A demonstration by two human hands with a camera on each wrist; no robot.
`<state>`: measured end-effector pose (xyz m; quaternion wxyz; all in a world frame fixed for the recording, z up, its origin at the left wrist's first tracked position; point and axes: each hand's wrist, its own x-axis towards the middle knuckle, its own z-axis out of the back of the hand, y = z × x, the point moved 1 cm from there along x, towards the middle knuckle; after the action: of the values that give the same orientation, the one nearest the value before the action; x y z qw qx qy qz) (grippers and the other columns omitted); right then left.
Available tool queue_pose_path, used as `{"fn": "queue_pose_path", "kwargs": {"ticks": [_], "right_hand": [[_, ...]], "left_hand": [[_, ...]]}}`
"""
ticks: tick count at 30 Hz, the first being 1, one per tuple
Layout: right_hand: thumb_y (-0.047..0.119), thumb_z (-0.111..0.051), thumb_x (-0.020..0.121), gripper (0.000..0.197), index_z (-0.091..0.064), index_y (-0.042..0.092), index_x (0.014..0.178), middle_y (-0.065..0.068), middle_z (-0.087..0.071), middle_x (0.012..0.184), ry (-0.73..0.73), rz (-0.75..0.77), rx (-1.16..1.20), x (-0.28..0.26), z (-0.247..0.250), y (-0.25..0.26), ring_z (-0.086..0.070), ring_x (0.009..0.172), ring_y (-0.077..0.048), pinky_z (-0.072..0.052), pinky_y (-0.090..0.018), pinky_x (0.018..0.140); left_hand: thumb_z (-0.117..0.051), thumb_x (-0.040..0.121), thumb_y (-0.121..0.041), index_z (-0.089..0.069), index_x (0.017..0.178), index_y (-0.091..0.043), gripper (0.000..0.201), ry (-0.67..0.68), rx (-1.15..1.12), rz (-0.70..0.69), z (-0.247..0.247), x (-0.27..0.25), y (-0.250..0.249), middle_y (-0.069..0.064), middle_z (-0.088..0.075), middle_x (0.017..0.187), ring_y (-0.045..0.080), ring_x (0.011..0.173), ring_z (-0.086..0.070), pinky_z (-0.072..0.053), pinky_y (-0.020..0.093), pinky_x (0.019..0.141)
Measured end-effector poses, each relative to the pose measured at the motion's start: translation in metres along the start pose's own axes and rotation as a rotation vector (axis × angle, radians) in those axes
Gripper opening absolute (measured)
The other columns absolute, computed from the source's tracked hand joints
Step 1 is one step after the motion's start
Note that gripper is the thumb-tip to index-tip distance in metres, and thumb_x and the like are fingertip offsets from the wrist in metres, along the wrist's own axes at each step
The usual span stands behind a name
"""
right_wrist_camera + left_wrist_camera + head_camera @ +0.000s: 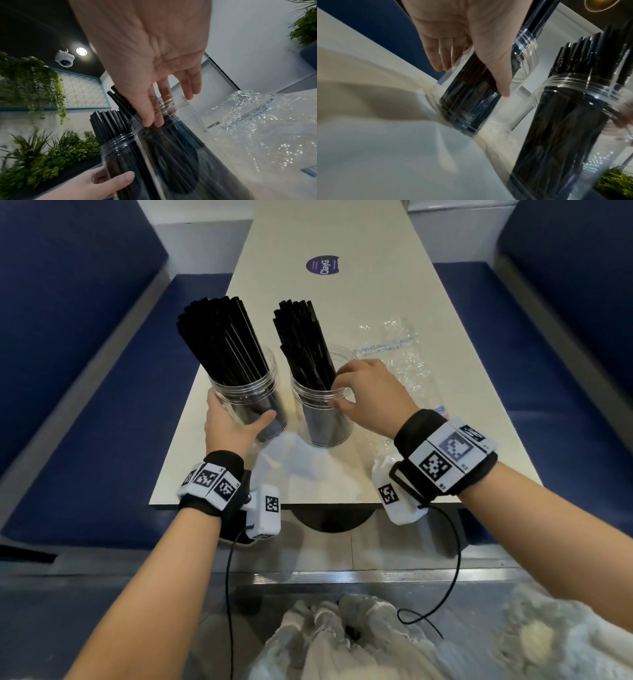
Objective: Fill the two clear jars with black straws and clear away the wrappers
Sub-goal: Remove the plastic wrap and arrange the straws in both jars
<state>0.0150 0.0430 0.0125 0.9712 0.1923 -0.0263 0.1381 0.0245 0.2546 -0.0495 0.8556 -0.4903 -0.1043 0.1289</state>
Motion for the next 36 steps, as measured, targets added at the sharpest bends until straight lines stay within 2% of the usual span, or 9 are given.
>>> {"fn": "queue_pose_path", "kwargs": {"ticks": [4, 8, 11, 15, 18, 22, 26, 32, 36], "right_hand": [[0.031, -0.060, 0.085, 0.032, -0.058, 0.015, 0.112, -0.006, -0.054, 0.124, 0.015, -0.002, 0.016, -0.009, 0.007, 0.009, -0.044, 0.117, -0.033, -0.039, -0.041, 0.099], [0.039, -0.069, 0.074, 0.060, -0.044, 0.010, 0.120, -0.011, -0.049, 0.123, -0.072, 0.019, 0.144, -0.005, 0.033, 0.022, -0.047, 0.112, -0.032, -0.041, -0.044, 0.096], [0.043, -0.073, 0.067, 0.084, -0.032, 0.009, 0.132, -0.014, -0.042, 0.132, -0.076, 0.081, 0.180, 0.016, 0.043, 0.036, -0.042, 0.120, -0.034, -0.038, -0.046, 0.101], [0.046, -0.076, 0.062, 0.102, -0.020, 0.012, 0.141, -0.014, -0.033, 0.142, 0.016, 0.067, 0.235, 0.050, 0.039, 0.049, -0.035, 0.129, -0.032, -0.033, -0.043, 0.108], [0.041, -0.079, 0.064, 0.091, -0.030, 0.011, 0.136, -0.012, -0.039, 0.135, 0.076, 0.068, 0.240, 0.062, 0.037, 0.048, -0.041, 0.123, -0.023, -0.035, -0.026, 0.102], [0.031, -0.080, 0.064, 0.070, -0.045, 0.009, 0.120, -0.007, -0.041, 0.116, 0.011, 0.077, 0.282, 0.062, 0.032, 0.047, -0.045, 0.101, -0.017, -0.041, -0.023, 0.086], [0.024, -0.078, 0.065, 0.054, -0.053, 0.009, 0.110, -0.001, -0.038, 0.103, -0.075, 0.097, 0.306, 0.058, 0.029, 0.048, -0.044, 0.093, -0.016, -0.035, -0.015, 0.074], [0.033, -0.074, 0.067, 0.048, -0.057, 0.020, 0.110, 0.003, -0.044, 0.099, -0.124, 0.074, 0.256, 0.054, 0.029, 0.052, -0.049, 0.094, -0.017, -0.048, -0.037, 0.087], [0.036, -0.070, 0.073, 0.039, -0.061, 0.024, 0.109, -0.004, -0.052, 0.113, -0.061, 0.083, 0.174, 0.052, 0.031, 0.061, -0.052, 0.103, -0.020, -0.048, -0.036, 0.088]], "left_hand": [[-0.077, 0.075, -0.033, -0.027, 0.141, 0.000, 0.089, 0.095, 0.181, 0.148, 0.015, -0.004, -0.001, 0.017, -0.041, 0.143, 0.029, 0.133, -0.038, -0.034, 0.035, 0.105], [-0.071, 0.080, -0.039, -0.046, 0.131, -0.007, 0.066, 0.308, 0.287, 0.150, 0.020, -0.028, -0.009, 0.012, -0.056, 0.129, 0.023, 0.113, -0.052, -0.040, 0.030, 0.090], [-0.078, 0.072, -0.036, -0.030, 0.143, -0.010, 0.089, 0.462, 0.105, 0.100, 0.002, -0.037, -0.025, 0.010, -0.048, 0.137, 0.020, 0.117, -0.051, -0.043, 0.030, 0.098], [-0.084, 0.061, -0.041, -0.013, 0.149, -0.019, 0.115, 0.481, 0.026, 0.051, -0.027, -0.035, -0.042, 0.007, -0.037, 0.148, 0.022, 0.132, -0.041, -0.037, 0.039, 0.109], [-0.078, 0.043, -0.060, -0.018, 0.146, -0.019, 0.127, 0.429, 0.038, 0.009, -0.042, -0.032, -0.046, 0.005, -0.044, 0.143, 0.023, 0.131, -0.043, -0.039, 0.043, 0.107], [-0.086, 0.060, -0.033, -0.026, 0.140, -0.012, 0.102, 0.320, -0.034, -0.003, -0.054, -0.031, -0.048, 0.003, -0.051, 0.136, 0.019, 0.125, -0.048, -0.038, 0.026, 0.096], [-0.089, 0.058, -0.028, -0.022, 0.144, -0.018, 0.109, 0.300, -0.137, -0.059, -0.058, -0.033, -0.049, 0.002, -0.047, 0.140, 0.015, 0.129, -0.044, -0.035, 0.025, 0.101], [-0.080, 0.043, -0.050, -0.031, 0.140, -0.021, 0.112, 0.266, -0.166, -0.167, -0.056, -0.040, -0.050, -0.001, -0.054, 0.131, 0.013, 0.125, -0.049, -0.042, 0.037, 0.105], [-0.072, 0.045, -0.052, -0.030, 0.142, -0.020, 0.110, 0.263, -0.157, -0.159, -0.055, -0.042, -0.046, 0.001, -0.052, 0.133, 0.017, 0.128, -0.046, -0.040, 0.040, 0.107]]}}
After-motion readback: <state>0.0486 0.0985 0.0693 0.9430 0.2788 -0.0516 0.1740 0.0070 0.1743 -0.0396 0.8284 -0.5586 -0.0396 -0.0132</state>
